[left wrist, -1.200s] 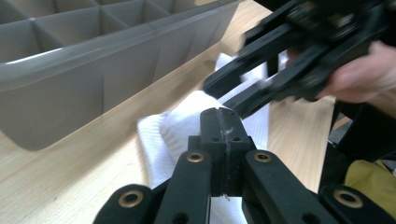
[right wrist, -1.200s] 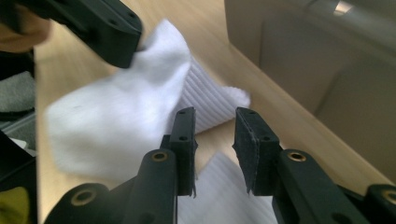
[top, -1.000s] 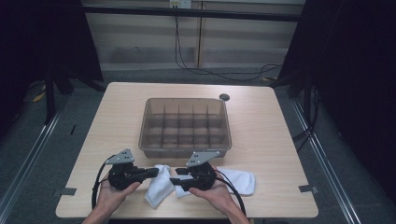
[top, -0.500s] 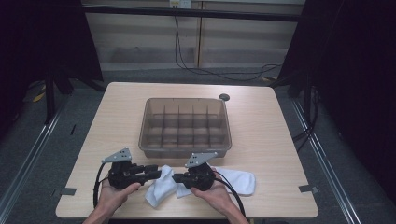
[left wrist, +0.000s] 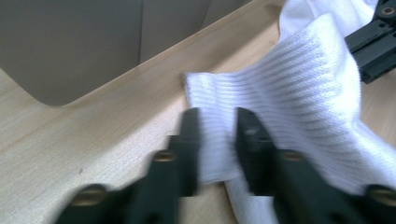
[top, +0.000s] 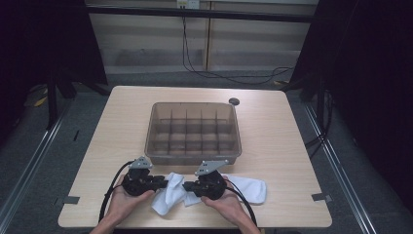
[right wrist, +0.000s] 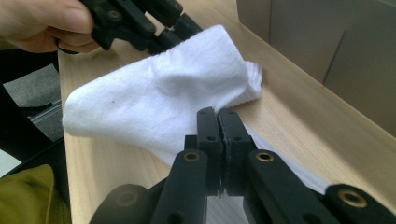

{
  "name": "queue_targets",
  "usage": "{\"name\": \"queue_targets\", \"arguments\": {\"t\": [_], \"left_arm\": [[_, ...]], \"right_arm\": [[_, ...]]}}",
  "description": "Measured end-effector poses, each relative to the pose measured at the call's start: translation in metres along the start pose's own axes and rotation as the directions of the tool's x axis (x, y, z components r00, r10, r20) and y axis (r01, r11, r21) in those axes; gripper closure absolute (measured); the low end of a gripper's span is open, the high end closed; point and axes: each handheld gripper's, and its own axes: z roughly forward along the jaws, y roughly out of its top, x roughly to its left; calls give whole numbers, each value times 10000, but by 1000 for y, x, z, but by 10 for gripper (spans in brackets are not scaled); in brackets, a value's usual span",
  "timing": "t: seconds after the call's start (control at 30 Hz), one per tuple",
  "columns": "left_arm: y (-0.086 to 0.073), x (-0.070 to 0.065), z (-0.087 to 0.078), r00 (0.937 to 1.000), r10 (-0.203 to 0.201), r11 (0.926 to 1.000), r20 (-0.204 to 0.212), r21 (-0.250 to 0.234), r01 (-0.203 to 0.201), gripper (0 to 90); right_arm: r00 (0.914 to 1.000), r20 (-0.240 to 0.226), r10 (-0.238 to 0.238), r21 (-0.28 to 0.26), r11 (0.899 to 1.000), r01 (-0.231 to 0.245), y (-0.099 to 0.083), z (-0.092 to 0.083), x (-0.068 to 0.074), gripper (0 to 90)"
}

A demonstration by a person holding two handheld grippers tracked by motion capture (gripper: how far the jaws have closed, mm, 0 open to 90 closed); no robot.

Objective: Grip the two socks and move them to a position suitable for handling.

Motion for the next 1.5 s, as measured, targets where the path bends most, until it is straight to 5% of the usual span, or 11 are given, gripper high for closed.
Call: {"name": "queue_targets", "arguments": {"t": [0.17,0.37,0.57,0.67,0.83,0.93,1.07,1.2,1.37,1.5], "left_arm": [[-1,1,-9,9999,91,9999,69,-50,-91,896],[-2,6,-41,9997,-208,9953,83,-941,215,898],[-10,19,-70,9960,-259,9911,-853,-1321,144,898],[-20,36,-80,9870,-676,9903,-1458,-1300,486,898],[-26,58,-82,9604,-1535,9852,-2325,-1108,1307,893],[-27,59,-82,9586,-1717,9811,-2273,-1276,1454,826],[-20,44,-80,9766,-917,9893,-1944,-1295,672,717],[-11,15,-63,9952,208,9962,-960,-820,-287,744],[-5,-19,-36,9918,1277,9918,59,-88,-1277,794],[-3,-32,-21,9887,1419,9891,489,323,-1436,722]], "right_arm": [[10000,-7,-21,-112,9999,21,3,0,0,889],[10000,-18,-93,-158,9998,93,7,0,0,894],[9999,52,-89,-35,10000,89,10,4,-1,893],[9999,80,-116,-9,9999,116,14,7,-2,886],[10000,78,-59,-110,9999,59,19,16,-3,832],[9999,12,-121,-50,9999,121,19,19,-1,786],[9998,107,-166,54,9998,165,16,15,0,776],[9993,336,-132,-117,9998,136,13,1,-3,775],[9971,751,147,-190,9997,-133,0,-17,-12,771],[9948,950,363,-255,9991,-340,-8,-25,-18,762]]}}
